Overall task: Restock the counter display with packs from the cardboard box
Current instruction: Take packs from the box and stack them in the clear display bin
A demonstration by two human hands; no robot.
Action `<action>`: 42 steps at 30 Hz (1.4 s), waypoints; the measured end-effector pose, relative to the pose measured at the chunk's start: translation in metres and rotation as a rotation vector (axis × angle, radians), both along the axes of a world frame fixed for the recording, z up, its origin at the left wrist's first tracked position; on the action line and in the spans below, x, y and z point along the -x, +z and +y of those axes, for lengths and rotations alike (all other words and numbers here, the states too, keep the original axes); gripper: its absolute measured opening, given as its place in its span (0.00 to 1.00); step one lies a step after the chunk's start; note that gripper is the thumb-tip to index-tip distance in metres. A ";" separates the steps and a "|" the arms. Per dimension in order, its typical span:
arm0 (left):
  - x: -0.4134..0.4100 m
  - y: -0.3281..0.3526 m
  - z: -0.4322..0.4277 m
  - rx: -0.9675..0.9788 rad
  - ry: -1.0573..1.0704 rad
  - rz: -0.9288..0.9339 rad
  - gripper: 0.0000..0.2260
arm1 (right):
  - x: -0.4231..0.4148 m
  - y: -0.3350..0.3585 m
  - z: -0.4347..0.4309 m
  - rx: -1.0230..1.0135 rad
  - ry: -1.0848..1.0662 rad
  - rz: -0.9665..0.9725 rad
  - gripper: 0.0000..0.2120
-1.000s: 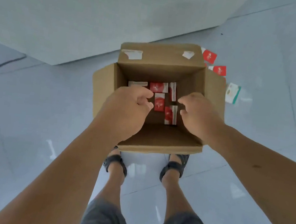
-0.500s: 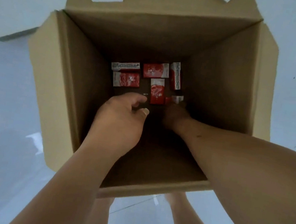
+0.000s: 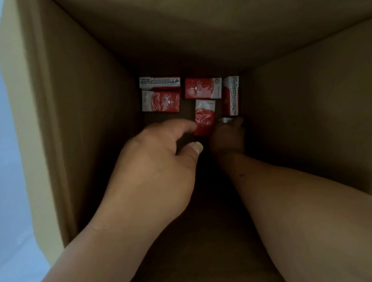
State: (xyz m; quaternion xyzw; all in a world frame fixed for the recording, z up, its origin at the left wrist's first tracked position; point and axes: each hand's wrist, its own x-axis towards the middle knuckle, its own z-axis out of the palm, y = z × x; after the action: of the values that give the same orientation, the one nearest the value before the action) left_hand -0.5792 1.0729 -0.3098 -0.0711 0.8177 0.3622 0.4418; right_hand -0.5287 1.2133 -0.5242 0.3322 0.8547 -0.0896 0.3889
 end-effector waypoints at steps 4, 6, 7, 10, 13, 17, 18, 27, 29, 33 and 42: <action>0.003 0.001 0.001 0.009 -0.015 0.011 0.15 | 0.003 0.004 0.001 0.058 -0.095 0.064 0.16; 0.004 0.001 0.001 0.028 -0.015 0.021 0.15 | 0.007 0.019 0.000 0.117 -0.089 0.120 0.15; 0.004 0.004 0.003 0.037 -0.017 0.021 0.15 | 0.007 0.030 0.000 0.156 -0.088 0.158 0.16; 0.006 0.021 0.009 0.058 -0.046 0.057 0.15 | 0.014 0.083 -0.005 0.297 -0.216 0.340 0.27; 0.009 0.049 0.017 0.039 -0.070 0.108 0.15 | 0.021 0.130 -0.009 0.363 -0.371 0.500 0.24; 0.014 0.093 0.022 0.012 -0.097 0.222 0.12 | 0.030 0.204 0.001 0.411 -0.552 0.674 0.25; 0.015 0.106 0.022 0.011 -0.100 0.249 0.12 | 0.031 0.227 0.005 0.405 -0.556 0.706 0.25; 0.026 0.244 0.024 -0.042 0.017 0.304 0.14 | 0.023 0.434 0.009 0.830 -0.994 1.007 0.18; 0.027 0.280 0.024 -0.122 0.086 0.288 0.13 | 0.021 0.474 0.008 0.959 -1.075 1.073 0.18; 0.033 0.360 0.020 -0.269 0.206 0.285 0.07 | 0.014 0.551 0.009 1.135 -1.121 1.139 0.17; 0.039 0.542 0.012 -0.367 0.223 0.410 0.11 | 0.012 0.727 0.028 0.997 -0.583 1.228 0.23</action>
State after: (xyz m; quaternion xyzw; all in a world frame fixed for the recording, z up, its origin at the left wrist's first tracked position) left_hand -0.6185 1.0846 0.2325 -0.0046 0.7978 0.5571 0.2307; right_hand -0.5409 1.2409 0.2028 0.2212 0.6549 -0.7178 -0.0826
